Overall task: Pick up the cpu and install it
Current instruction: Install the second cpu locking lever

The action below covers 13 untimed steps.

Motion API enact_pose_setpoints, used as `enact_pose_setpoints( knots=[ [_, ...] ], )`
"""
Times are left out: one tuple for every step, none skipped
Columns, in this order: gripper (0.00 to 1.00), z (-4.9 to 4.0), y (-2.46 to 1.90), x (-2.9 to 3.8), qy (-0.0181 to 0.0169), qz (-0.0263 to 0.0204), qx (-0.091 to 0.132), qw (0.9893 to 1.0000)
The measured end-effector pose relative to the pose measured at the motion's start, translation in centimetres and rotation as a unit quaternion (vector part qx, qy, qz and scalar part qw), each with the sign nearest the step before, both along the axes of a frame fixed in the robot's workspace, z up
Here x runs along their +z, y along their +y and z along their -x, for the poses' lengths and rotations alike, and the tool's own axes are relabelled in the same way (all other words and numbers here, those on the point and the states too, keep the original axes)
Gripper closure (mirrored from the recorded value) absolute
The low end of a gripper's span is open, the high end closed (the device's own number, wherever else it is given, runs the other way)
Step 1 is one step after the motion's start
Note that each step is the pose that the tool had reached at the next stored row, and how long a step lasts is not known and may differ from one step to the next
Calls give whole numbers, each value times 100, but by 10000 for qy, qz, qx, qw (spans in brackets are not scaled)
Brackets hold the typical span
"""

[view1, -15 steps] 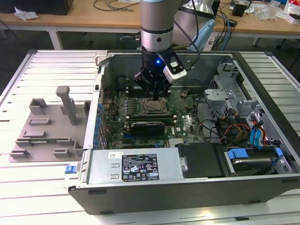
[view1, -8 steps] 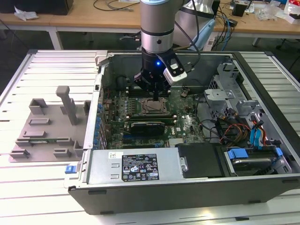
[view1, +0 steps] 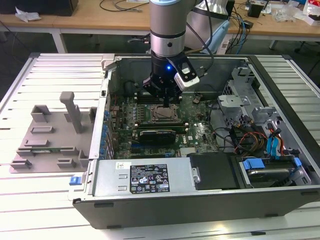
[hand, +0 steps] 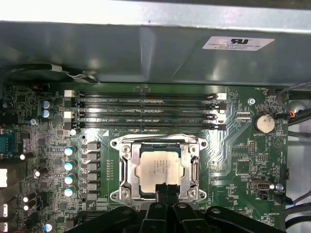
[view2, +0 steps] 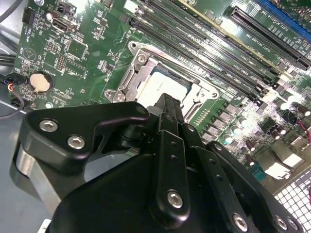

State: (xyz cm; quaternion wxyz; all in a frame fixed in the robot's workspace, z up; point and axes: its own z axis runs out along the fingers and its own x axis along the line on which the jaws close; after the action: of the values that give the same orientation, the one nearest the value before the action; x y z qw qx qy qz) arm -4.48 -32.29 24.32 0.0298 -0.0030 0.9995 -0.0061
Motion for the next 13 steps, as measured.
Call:
enact_pose_setpoints(
  knots=[
    [89,0,0,0,0,-2,0,10000],
    [89,0,0,0,0,-2,0,10000],
    [89,0,0,0,0,-3,0,10000],
    [89,-5,-1,0,0,-4,1,10000],
    [89,-11,-10,1,3,-3,0,10000],
    [89,-12,-29,0,2,-4,0,10000],
    [89,-12,-92,0,2,-5,0,10000],
    [89,-12,-159,0,2,-13,1,10000],
    [89,-12,-205,0,2,-20,0,10000],
    [89,-12,-229,0,2,-21,0,10000],
    [89,-12,-270,0,3,-20,0,10000],
    [89,-12,-303,0,2,-21,0,10000],
    [89,-12,-325,0,2,-21,1,10000]
  ],
)
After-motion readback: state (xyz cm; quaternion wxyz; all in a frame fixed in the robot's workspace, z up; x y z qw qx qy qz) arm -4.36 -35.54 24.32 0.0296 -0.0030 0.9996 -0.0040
